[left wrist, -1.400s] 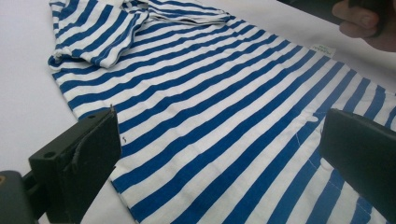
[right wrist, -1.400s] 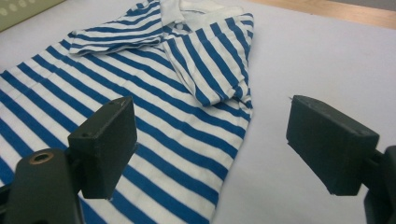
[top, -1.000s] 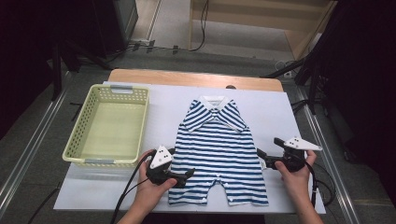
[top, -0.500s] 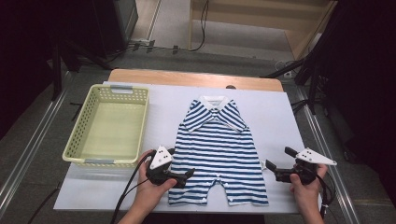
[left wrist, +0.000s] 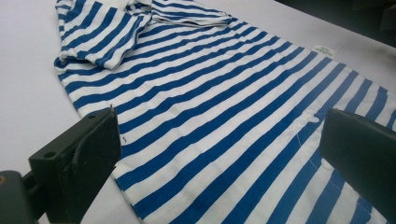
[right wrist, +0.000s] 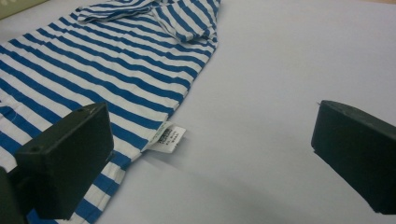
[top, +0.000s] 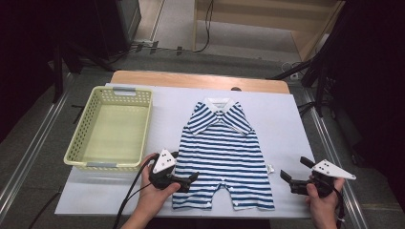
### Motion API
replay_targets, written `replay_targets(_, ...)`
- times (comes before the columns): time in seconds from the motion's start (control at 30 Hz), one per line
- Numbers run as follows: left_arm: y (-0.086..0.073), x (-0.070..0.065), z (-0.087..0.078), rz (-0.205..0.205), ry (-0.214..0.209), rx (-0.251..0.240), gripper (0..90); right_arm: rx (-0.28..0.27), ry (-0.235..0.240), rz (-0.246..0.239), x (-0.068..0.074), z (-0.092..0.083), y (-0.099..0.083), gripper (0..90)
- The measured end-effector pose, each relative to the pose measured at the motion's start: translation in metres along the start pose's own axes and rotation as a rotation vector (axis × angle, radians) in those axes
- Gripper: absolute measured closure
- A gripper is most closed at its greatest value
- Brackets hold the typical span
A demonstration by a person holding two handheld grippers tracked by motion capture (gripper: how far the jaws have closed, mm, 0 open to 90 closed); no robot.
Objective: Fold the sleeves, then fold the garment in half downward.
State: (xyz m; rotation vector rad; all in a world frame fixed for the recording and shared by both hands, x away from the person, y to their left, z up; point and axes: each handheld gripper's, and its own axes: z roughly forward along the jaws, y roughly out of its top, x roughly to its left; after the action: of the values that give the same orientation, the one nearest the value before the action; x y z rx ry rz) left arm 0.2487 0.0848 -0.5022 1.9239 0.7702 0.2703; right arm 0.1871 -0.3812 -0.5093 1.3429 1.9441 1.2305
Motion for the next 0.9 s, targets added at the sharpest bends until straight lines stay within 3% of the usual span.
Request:
replay_targets(0.27,0.0,0.0,0.0,0.001,0.003,-0.001,0.0,0.004,-0.007,0.028,-0.008,-0.005,-0.006,0.0)
replay_targets(0.47,0.003,-0.002,0.0,0.012,0.015,0.003,0.0,0.009,-0.007,0.015,-0.007,-0.003,-0.007,0.0)
replay_targets(0.7,0.027,-0.01,-0.001,0.016,0.012,-0.02,0.0,0.008,-0.009,0.01,-0.006,-0.002,-0.007,0.0)
replay_targets(0.9,0.052,-0.013,0.009,0.008,0.011,-0.027,0.0,0.009,-0.006,0.011,-0.005,-0.001,-0.007,0.0)
